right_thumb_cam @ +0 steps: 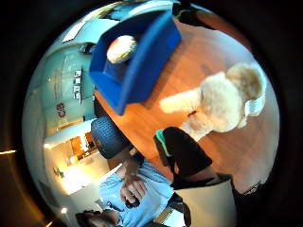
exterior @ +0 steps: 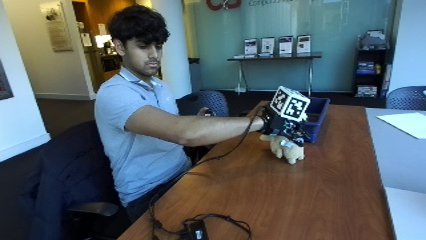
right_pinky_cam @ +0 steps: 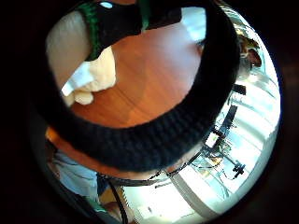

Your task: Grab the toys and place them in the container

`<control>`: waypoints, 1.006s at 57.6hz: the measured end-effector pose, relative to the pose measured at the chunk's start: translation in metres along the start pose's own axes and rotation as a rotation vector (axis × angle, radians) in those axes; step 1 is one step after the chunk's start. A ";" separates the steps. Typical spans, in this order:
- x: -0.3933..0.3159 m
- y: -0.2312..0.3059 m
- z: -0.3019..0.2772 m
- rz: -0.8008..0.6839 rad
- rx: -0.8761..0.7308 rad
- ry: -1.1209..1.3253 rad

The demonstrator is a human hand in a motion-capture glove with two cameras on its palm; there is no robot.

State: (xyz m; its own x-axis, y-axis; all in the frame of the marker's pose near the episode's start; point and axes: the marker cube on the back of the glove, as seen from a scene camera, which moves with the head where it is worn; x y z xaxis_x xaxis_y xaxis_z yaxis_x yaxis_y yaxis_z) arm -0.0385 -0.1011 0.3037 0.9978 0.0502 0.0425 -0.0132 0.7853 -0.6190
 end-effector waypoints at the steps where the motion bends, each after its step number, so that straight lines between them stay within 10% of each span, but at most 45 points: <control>1: 0.001 -0.002 0.006 0.001 -0.022 -0.006; 31: -0.003 -0.019 0.023 -0.051 0.296 -0.010; 58: -0.091 0.001 -0.182 -0.170 0.616 -0.128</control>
State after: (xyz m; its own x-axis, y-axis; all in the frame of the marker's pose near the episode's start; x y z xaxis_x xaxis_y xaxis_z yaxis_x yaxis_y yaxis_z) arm -0.1180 -0.2171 0.1564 0.9742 -0.0628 0.2169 0.0719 0.9968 -0.0343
